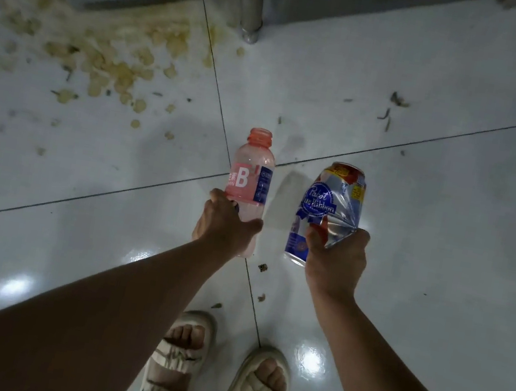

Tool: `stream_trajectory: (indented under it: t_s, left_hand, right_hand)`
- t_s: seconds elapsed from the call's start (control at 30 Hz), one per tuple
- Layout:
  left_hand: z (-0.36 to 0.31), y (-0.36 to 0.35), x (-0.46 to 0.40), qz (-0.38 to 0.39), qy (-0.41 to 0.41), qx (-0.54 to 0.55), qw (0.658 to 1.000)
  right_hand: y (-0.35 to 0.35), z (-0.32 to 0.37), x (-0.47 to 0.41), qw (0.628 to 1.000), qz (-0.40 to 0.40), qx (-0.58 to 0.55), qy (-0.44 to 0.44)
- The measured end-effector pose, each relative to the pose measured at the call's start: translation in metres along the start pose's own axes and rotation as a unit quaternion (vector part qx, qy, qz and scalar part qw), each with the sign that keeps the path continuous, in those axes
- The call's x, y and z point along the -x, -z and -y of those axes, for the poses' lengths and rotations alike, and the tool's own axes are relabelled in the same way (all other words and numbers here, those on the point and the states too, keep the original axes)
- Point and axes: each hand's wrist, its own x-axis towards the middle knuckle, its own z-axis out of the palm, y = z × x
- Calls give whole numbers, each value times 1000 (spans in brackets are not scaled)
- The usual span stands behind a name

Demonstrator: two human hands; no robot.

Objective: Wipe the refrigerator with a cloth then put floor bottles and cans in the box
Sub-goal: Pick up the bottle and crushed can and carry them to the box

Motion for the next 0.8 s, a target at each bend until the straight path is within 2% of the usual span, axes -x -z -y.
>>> stream_trajectory:
  t_s: [0.5,0.8]
  left_hand:
    - [-218,204,232,6,-163,89,983]
    - [-305,284,374,40,-242,118,962]
  right_hand:
    - [250,261,107,990,-92,-72,79]
    - [391,351,203,968,-184,-131,109]
